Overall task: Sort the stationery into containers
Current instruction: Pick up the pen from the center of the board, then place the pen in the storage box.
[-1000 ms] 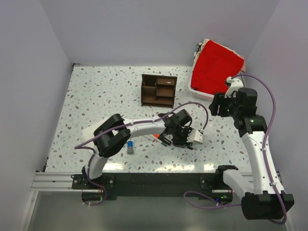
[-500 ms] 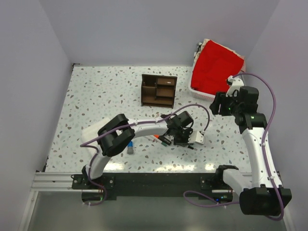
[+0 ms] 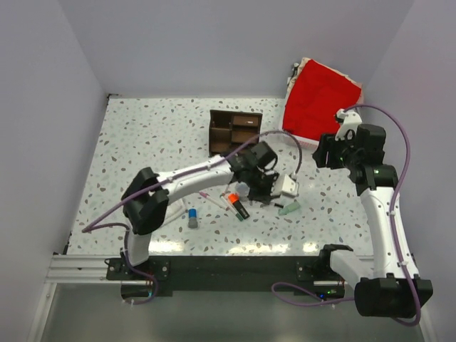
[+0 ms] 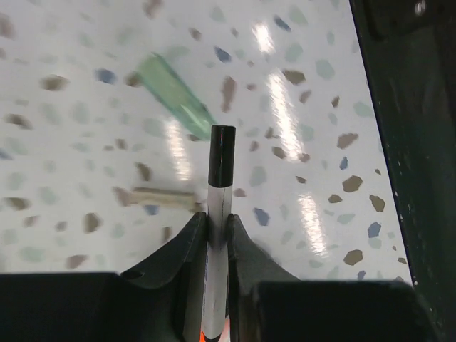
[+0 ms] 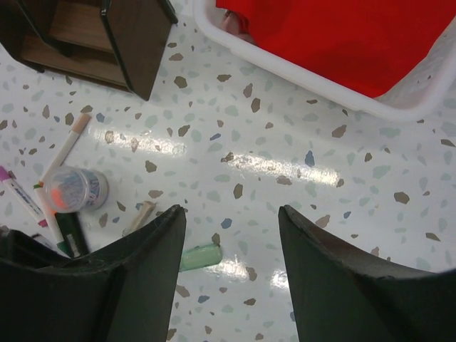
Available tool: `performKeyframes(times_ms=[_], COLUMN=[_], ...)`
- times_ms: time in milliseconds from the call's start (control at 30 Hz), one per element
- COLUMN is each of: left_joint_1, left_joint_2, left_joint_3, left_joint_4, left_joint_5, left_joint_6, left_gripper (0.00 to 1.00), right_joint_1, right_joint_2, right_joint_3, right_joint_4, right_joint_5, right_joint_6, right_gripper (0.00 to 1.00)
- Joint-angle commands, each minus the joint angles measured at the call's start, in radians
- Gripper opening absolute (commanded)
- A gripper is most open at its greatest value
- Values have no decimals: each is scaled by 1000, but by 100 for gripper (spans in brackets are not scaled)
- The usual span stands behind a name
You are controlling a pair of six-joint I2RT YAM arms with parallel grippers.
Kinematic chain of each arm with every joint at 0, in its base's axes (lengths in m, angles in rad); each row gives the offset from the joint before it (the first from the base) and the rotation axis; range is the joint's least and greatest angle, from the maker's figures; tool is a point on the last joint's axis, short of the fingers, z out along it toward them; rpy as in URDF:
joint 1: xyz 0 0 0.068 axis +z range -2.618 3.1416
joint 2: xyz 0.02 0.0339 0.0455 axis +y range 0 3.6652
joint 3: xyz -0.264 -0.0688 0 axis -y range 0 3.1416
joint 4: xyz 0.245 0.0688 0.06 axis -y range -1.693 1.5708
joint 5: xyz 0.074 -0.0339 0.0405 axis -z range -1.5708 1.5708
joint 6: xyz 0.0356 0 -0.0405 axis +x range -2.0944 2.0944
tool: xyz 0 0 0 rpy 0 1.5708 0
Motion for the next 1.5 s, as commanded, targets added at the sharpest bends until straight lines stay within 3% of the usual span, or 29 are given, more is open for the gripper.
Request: performKeyframes(times_ms=[0,67,133,167,200,267,300,333,500,633,1100,1467], left_joint_1=[175,232,330,366,438,499,553,578,683,729,761,750], left_joint_2=[-156,-185,-248,-271,-296,-293,-261,-230,41,135,184,238], left_joint_3=[227,189,42,-27,-153,-252,-327,-337,12,79,-119,-191], left_joint_4=[-39,100,445,595,920,1214,1528,1633,1635,1649,1804,1829], left_joint_5=[205,274,307,328,338,303,295,286,307,288,305,313], left_joint_6=[-18,-136,-255,-400,-472,-669,-723,-776,-940,-949,-1003,-962], left_gripper=[0,0,0,0,0,0,0,0,0,0,0,0], right_joint_1=[-3,-5,-5,-3,-3,-3,-3,-5,-5,-12,-43,-43], right_joint_2=[28,54,84,92,103,120,124,130,158,169,239,295], right_joint_3=[44,51,64,77,84,107,114,120,147,159,183,205], right_joint_4=[1,18,27,38,42,41,39,36,25,16,-21,-4], right_joint_5=[7,6,4,4,1,-22,-29,-34,-19,-5,-2,-3], right_joint_6=[0,14,26,26,28,26,20,16,-10,-36,-75,-86], right_gripper=[58,58,57,57,57,57,57,57,56,56,56,56])
